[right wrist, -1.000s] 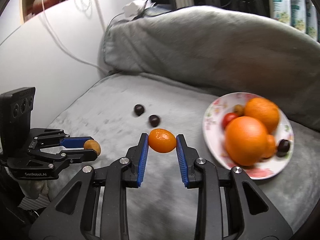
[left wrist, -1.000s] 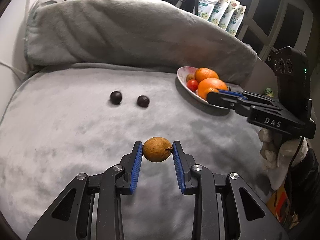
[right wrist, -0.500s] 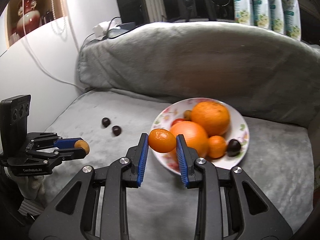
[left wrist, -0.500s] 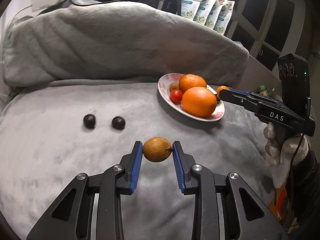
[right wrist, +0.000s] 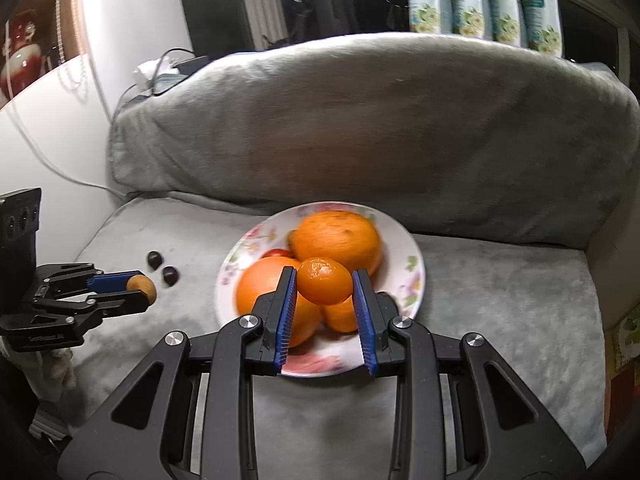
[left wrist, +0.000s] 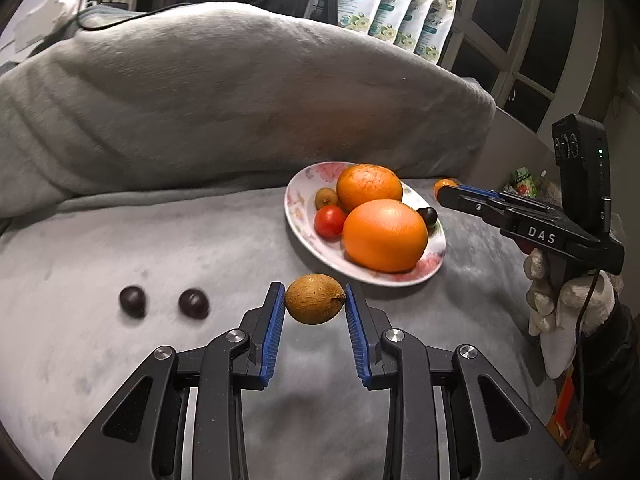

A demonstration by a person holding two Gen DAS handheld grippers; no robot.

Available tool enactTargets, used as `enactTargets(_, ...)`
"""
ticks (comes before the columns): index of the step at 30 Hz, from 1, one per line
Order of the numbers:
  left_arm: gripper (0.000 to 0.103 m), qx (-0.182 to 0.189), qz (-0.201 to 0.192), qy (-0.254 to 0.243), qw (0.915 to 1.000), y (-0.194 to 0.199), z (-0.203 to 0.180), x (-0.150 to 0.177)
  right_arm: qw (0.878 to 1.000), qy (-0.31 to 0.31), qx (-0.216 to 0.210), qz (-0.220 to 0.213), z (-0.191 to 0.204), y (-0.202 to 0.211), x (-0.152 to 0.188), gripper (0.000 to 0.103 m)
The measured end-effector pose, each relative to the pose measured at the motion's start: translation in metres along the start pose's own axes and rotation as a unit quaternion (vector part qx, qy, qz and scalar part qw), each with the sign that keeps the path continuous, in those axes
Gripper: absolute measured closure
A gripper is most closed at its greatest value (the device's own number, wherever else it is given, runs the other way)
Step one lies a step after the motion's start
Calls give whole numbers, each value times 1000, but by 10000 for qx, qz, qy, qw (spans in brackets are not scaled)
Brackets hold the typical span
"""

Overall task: Organize fruits
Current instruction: 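Carry the kumquat and kiwi over the white plate with both grippers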

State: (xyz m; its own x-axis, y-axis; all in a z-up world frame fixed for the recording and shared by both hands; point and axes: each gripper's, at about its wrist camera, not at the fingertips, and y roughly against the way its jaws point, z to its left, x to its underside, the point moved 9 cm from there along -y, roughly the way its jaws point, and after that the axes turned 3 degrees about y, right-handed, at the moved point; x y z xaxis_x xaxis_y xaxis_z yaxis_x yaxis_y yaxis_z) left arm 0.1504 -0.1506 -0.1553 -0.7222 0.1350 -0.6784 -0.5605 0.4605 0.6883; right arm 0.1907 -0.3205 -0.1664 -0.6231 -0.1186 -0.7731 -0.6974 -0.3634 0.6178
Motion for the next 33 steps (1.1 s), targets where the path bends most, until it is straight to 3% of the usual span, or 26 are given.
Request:
enactTargets(17, 74, -42, 174, -83, 9998, -45, -6, -22, 9994, -295, 131, 125, -45, -27, 0, 73)
enactTargets(33, 74, -75, 202, -89, 9997, -57, -3, -31, 9987, -458, 72, 205, -53, -39, 4, 73)
